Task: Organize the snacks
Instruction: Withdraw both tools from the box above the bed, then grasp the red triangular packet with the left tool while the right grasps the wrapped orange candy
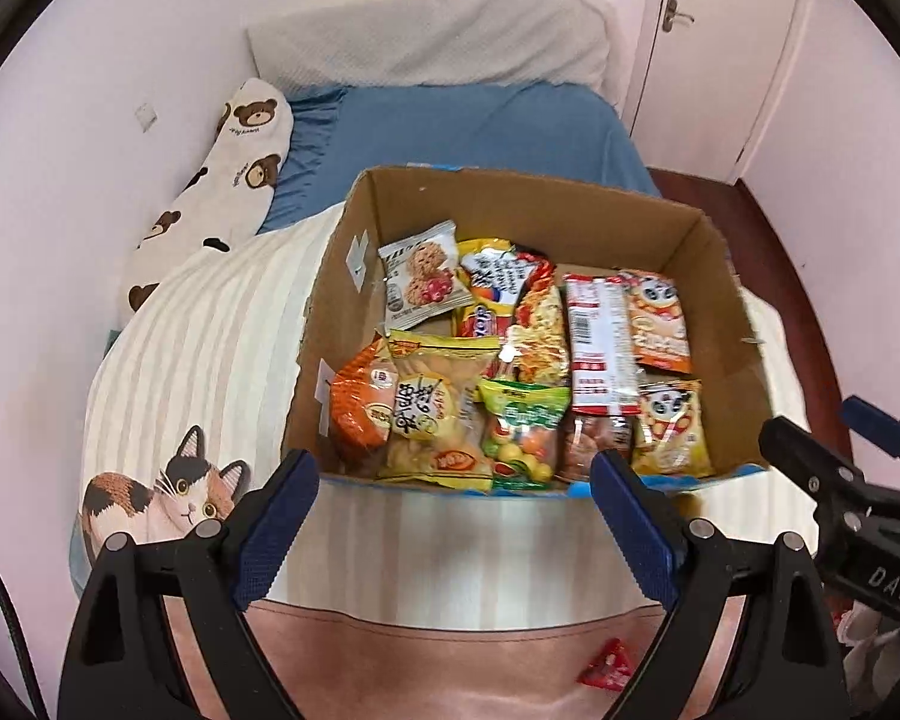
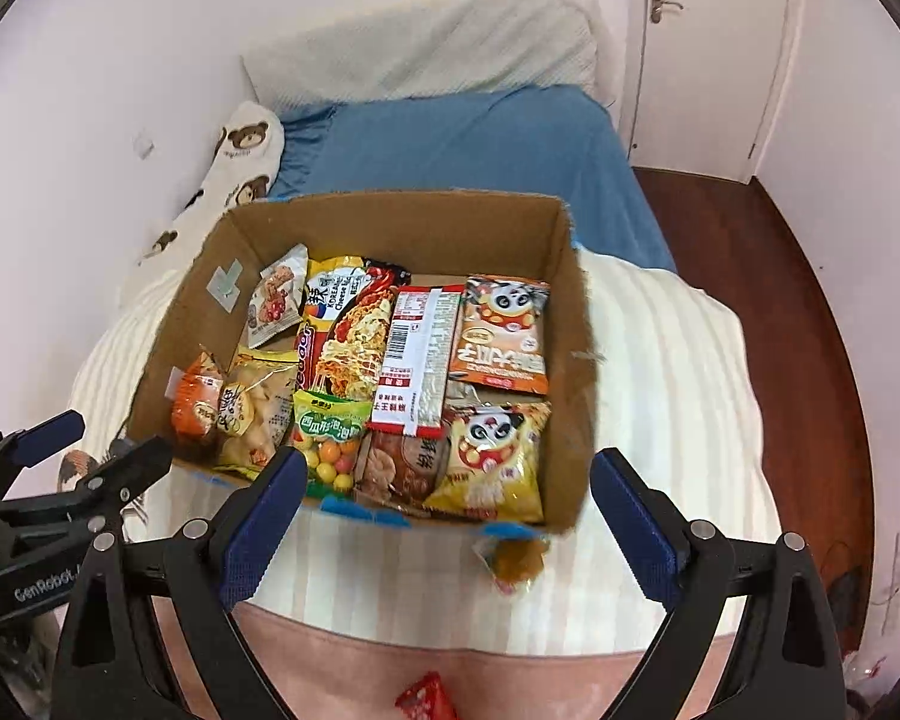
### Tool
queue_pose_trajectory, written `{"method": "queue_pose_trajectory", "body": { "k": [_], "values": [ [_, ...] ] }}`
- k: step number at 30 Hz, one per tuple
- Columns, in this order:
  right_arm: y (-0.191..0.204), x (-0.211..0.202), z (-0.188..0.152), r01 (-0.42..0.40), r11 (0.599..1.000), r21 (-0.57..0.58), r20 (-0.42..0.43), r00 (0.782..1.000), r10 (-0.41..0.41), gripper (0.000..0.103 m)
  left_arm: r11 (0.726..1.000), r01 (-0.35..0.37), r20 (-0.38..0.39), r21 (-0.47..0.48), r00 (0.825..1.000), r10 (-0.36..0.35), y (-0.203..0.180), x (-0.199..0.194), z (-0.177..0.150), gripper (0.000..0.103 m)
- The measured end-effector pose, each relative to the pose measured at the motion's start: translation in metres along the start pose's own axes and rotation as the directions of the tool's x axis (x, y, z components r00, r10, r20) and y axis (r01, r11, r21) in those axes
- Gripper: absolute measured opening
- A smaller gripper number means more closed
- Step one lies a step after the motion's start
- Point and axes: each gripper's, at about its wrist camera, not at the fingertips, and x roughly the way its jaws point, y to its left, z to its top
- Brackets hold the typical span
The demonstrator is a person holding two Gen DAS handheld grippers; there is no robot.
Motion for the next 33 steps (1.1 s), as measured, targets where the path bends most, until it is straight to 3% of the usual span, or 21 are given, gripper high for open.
{"method": "queue_pose_trajectory", "body": {
  "k": [10, 16, 19, 23, 25, 27, 29, 33],
  "values": [
    [-0.012, -0.066, -0.028, -0.011, 0.999, 0.039, 0.098, 0.995, 0.007, 0.097, 0.999, 0.036, 0.082, 0.014, 0.996, -0.037, -0.015, -0.048, -0.019, 0.093],
    [-0.032, -0.066, -0.05, -0.067, 0.994, 0.089, 0.06, 0.996, 0.061, 0.097, 0.998, 0.031, 0.099, 0.057, 0.994, -0.036, -0.029, -0.054, -0.041, 0.093],
    [-0.05, -0.048, -0.07, -0.097, 0.987, 0.13, -0.007, 0.995, 0.099, 0.097, 0.997, 0.035, 0.051, 0.064, 0.998, -0.038, -0.037, -0.039, -0.059, 0.093],
    [-0.074, -0.025, -0.102, -0.073, 0.984, 0.16, -0.092, 0.992, 0.089, 0.097, 0.995, 0.083, -0.102, 0.061, 0.992, -0.076, -0.053, 0.004, -0.095, 0.093],
    [-0.088, -0.014, -0.119, -0.061, 0.981, 0.184, -0.14, 0.986, 0.087, 0.091, 0.992, 0.121, -0.193, 0.044, 0.975, -0.11, -0.06, 0.027, -0.114, 0.093],
    [-0.1, -0.004, -0.13, -0.078, 0.974, 0.213, -0.178, 0.977, 0.117, 0.083, 0.984, 0.172, -0.287, 0.036, 0.945, -0.154, -0.071, 0.052, -0.135, 0.093],
    [-0.11, 0.008, -0.143, -0.083, 0.97, 0.228, -0.218, 0.967, 0.134, 0.069, 0.976, 0.217, -0.37, 0.002, 0.907, -0.201, -0.079, 0.074, -0.153, 0.092],
    [-0.125, 0.025, -0.161, -0.081, 0.966, 0.247, -0.263, 0.954, 0.147, 0.067, 0.955, 0.273, -0.498, -0.112, 0.817, -0.292, -0.094, 0.117, -0.179, 0.09]
  ]
}}
